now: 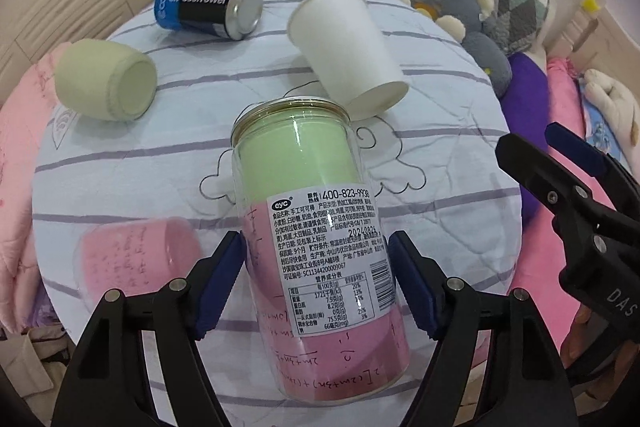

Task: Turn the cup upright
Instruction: 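Lift the jar with the left tool and tilt it upward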

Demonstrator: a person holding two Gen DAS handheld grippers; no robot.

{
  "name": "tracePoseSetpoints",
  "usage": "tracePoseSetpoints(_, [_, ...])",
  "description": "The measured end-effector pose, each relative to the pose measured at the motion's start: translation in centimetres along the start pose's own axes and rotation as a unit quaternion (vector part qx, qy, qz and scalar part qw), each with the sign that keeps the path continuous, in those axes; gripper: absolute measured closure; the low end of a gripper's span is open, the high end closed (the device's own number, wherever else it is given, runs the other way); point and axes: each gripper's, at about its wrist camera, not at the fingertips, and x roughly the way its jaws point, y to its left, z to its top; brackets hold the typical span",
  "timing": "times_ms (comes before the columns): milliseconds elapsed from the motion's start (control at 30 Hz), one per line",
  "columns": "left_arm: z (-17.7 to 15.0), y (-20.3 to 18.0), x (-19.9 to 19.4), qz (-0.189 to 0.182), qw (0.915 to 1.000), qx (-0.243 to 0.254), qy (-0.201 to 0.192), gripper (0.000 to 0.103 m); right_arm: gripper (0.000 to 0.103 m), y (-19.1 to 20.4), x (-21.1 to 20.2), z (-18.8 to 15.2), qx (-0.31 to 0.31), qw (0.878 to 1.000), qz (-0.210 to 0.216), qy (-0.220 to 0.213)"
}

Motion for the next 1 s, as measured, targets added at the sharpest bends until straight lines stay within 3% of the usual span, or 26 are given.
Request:
tracePoseSetpoints(133, [0.0, -0.3, -0.2, -0.001, 1.0, 0.006, -0.002, 0.023, 0.015, 0.5, 0.5, 0.0, 0.004, 1.0, 0.012, 0.01])
tracePoseSetpoints(367, [-0.5, -0.8, -1.9, 0.012, 0.9996, 0.017, -0.02, 0.006, 0.015, 1.4, 0.7, 0.1, 0.007, 0.999, 0.026, 0.02])
tracePoseSetpoints(633, [-2.1, -0.9, -4.5, 0.05, 0.9973, 0.018, -0.052, 0.003, 0.015, 2.0, -0.1, 0.6, 0.029, 0.996, 0.069, 0.042])
tracePoseSetpoints(1000, [-4.7, -0.1, -6.7, 0.073, 0.9908, 0.004, -0.114, 0.001, 0.015, 4.8, -2.4, 0.2, 0.014, 0.998, 0.056, 0.035])
